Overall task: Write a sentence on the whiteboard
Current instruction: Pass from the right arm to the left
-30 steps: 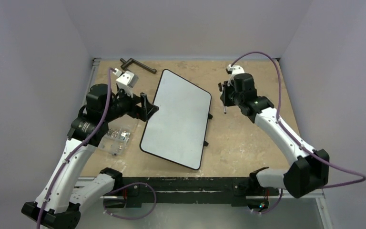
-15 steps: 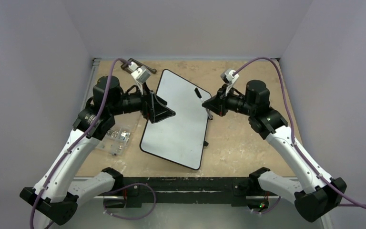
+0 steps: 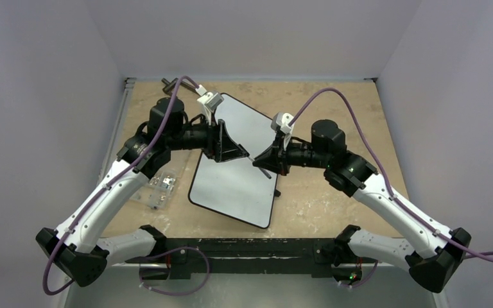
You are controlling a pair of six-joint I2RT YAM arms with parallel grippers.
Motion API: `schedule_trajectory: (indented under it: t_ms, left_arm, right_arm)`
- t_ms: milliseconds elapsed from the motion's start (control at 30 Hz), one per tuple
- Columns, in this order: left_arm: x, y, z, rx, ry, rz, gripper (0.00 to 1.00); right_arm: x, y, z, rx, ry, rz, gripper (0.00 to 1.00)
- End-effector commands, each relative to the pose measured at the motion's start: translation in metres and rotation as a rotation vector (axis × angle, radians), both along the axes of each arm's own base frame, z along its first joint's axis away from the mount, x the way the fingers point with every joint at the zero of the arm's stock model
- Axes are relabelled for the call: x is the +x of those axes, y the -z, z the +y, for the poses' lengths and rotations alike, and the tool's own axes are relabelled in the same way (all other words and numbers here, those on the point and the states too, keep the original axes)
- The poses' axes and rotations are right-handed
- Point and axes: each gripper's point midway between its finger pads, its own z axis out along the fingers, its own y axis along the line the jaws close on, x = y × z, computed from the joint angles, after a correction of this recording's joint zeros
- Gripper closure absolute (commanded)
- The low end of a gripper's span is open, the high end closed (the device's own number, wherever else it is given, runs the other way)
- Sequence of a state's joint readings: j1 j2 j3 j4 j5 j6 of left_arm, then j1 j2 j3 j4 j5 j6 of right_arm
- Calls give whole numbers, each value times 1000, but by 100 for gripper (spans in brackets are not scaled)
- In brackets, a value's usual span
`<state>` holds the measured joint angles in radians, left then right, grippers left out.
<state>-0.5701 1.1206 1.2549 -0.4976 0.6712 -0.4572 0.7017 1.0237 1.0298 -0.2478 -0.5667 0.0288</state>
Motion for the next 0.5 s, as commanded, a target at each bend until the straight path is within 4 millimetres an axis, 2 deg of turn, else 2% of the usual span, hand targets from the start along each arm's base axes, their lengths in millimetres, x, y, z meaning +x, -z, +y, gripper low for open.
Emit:
schedule_trajectory:
  t_ms: [0,233,467]
  left_arm:
    - [6,-19,-2,-32,-35,-16,47]
    - [9,-9,-5,-16,-31,12,64]
    - [8,3,-8,-8,-7,38,68]
  right_arm:
    - [3,-6,6,-20,-5,-71,100]
    - [3,-2,9,-40,8,-82,100]
    - [2,-2,15,-38,-14,-86,100]
